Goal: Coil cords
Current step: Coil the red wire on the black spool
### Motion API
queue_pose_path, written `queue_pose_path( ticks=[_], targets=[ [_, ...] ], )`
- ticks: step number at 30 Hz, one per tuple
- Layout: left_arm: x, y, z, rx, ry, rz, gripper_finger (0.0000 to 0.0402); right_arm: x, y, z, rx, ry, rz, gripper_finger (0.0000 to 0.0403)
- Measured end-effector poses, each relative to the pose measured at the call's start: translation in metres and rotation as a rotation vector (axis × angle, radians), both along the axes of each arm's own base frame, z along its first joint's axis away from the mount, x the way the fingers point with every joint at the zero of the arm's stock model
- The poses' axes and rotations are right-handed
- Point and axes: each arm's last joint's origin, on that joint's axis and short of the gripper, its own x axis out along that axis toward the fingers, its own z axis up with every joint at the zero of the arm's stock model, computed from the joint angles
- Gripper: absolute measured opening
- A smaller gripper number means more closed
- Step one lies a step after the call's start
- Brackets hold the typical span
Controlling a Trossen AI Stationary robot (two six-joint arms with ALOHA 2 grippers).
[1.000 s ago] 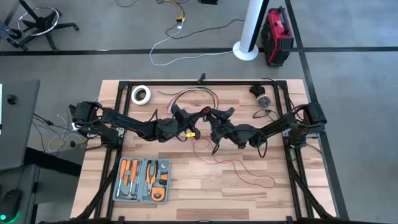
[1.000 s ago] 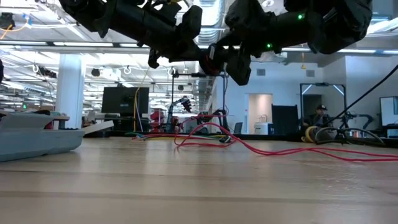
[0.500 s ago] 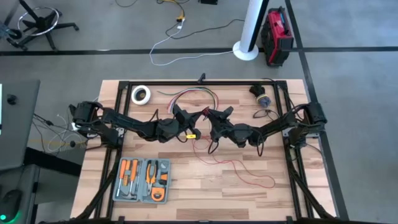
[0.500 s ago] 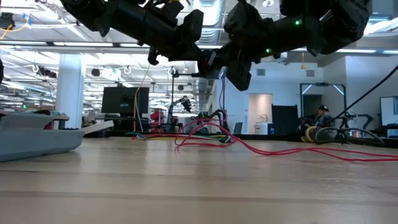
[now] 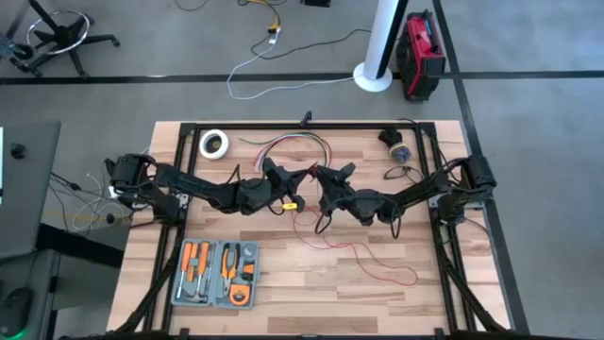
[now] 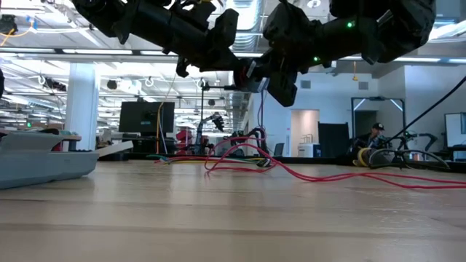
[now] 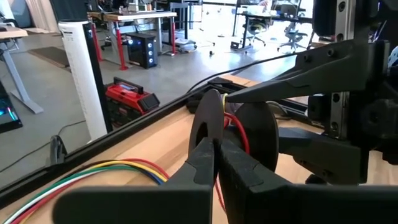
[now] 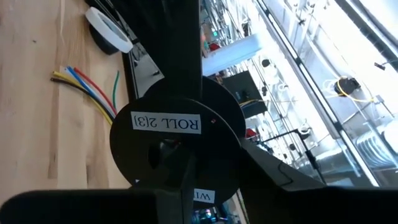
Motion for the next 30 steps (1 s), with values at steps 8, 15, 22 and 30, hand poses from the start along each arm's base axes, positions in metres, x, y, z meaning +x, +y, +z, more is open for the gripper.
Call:
queue_pose_path(
  ticks=[8,15,22,30],
  targets=[
    [-0.004,-0.004,0.009,0.064,0.055,-0.052,0.0,-0.01,0.009,0.021,-0.022,0.036,0.027,0.0103],
    [-0.034,-0.023,0.048,0.145,0.054,-0.164,0.0,-0.034,0.004,0.049,0.113,0.025,0.06,0.0103],
    [-0.064,-0.039,0.071,0.2,0.104,-0.237,0.0,-0.074,-0.013,0.078,0.406,0.036,0.365,0.0102],
    [-0.033,-0.041,0.019,0.333,0.246,-0.446,0.0,-0.113,-0.024,0.108,0.656,-0.01,0.807,0.0102]
  ],
)
